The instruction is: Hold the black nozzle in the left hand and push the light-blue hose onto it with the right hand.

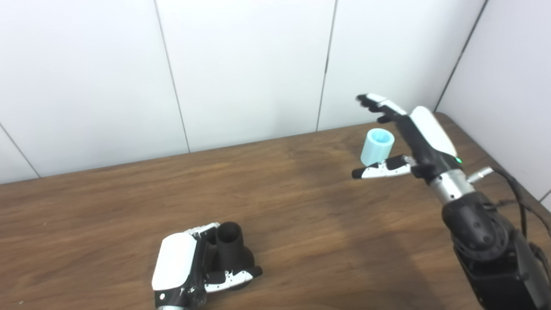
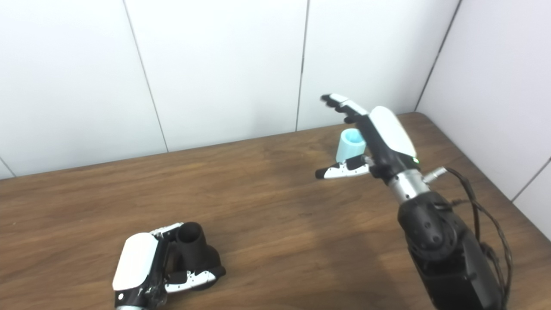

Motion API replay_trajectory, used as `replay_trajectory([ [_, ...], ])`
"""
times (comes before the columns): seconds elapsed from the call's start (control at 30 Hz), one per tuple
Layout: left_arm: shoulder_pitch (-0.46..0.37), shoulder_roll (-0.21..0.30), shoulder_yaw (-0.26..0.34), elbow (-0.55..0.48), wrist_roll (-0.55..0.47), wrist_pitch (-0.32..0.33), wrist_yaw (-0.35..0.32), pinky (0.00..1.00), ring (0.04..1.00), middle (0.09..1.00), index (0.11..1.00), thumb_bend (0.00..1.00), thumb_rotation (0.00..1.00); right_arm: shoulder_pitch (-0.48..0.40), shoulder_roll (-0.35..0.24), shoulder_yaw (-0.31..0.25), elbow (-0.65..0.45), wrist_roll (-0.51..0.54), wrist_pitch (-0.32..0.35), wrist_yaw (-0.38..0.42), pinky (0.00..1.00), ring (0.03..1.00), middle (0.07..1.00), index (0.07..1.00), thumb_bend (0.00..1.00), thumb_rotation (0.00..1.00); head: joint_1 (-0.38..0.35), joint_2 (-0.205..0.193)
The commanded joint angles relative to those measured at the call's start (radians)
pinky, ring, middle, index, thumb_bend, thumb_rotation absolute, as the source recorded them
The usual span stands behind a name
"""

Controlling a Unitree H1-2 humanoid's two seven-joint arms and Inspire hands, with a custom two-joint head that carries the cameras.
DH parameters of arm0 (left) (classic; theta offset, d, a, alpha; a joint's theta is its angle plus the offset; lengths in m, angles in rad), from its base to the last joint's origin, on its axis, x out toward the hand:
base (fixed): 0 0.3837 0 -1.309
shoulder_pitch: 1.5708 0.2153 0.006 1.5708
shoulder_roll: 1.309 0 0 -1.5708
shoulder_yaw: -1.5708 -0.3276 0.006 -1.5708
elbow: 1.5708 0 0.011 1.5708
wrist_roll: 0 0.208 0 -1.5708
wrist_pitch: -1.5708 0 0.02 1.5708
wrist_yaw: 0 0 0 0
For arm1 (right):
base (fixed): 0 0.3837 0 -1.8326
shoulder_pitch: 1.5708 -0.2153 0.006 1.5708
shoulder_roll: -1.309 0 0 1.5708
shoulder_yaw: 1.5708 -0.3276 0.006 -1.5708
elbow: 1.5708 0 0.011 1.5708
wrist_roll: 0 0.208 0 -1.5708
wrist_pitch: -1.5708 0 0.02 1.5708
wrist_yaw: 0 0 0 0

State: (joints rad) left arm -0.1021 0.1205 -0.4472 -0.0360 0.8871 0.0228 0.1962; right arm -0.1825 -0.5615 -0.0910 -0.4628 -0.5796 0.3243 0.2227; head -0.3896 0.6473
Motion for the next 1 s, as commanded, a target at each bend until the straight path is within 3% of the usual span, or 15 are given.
replay_trajectory([
  [0.0, 0.019, 0.025, 0.005, 0.044, 0.001, -0.003, -0.017, 0.60, 0.558, 0.456, 0.506, 0.52, 0.00, -0.053, -0.058, 0.003, 0.017, -0.059, 0.004, 0.015, 0.77, 0.907, 0.872, 0.842, 0.86, 0.07, -0.012, -0.001],
  [0.17, 0.028, 0.033, 0.013, 0.036, -0.012, -0.005, -0.029, 0.60, 0.558, 0.455, 0.509, 0.52, 0.00, -0.129, -0.150, 0.076, 0.146, -0.190, 0.028, 0.093, 0.90, 0.943, 0.882, 0.822, 0.90, 0.09, -0.045, -0.002],
  [0.3, 0.034, 0.038, 0.021, 0.032, -0.021, -0.009, -0.034, 0.61, 0.563, 0.463, 0.504, 0.52, 0.00, -0.185, -0.185, 0.143, 0.212, -0.280, 0.064, 0.176, 0.88, 0.949, 0.900, 0.837, 0.89, 0.14, -0.058, 0.002],
  [0.43, 0.040, 0.041, 0.025, 0.032, -0.022, -0.010, -0.038, 0.61, 0.561, 0.458, 0.506, 0.52, 0.00, -0.258, -0.180, 0.191, 0.322, -0.321, 0.090, 0.225, 0.87, 0.945, 0.899, 0.839, 0.90, 0.14, -0.060, 0.004],
  [0.73, 0.063, 0.048, 0.039, 0.009, -0.028, -0.013, -0.047, 0.61, 0.556, 0.433, 0.513, 0.52, 0.00, -0.408, -0.146, 0.272, 0.661, -0.324, 0.057, 0.166, 0.84, 0.936, 0.886, 0.829, 0.88, 0.13, -0.070, 0.003],
  [0.87, 0.073, 0.051, 0.043, -0.006, -0.025, -0.003, -0.065, 0.61, 0.557, 0.431, 0.514, 0.52, 0.00, -0.447, -0.132, 0.285, 0.759, -0.301, 0.029, 0.112, 0.72, 0.864, 0.867, 0.818, 0.89, 0.11, -0.070, 0.005],
  [0.97, 0.079, 0.051, 0.047, -0.017, -0.022, 0.005, -0.079, 0.61, 0.566, 0.445, 0.512, 0.52, 0.00, -0.469, -0.121, 0.293, 0.805, -0.294, 0.026, 0.087, 0.69, 0.875, 0.869, 0.817, 0.89, 0.11, -0.066, 0.010],
])
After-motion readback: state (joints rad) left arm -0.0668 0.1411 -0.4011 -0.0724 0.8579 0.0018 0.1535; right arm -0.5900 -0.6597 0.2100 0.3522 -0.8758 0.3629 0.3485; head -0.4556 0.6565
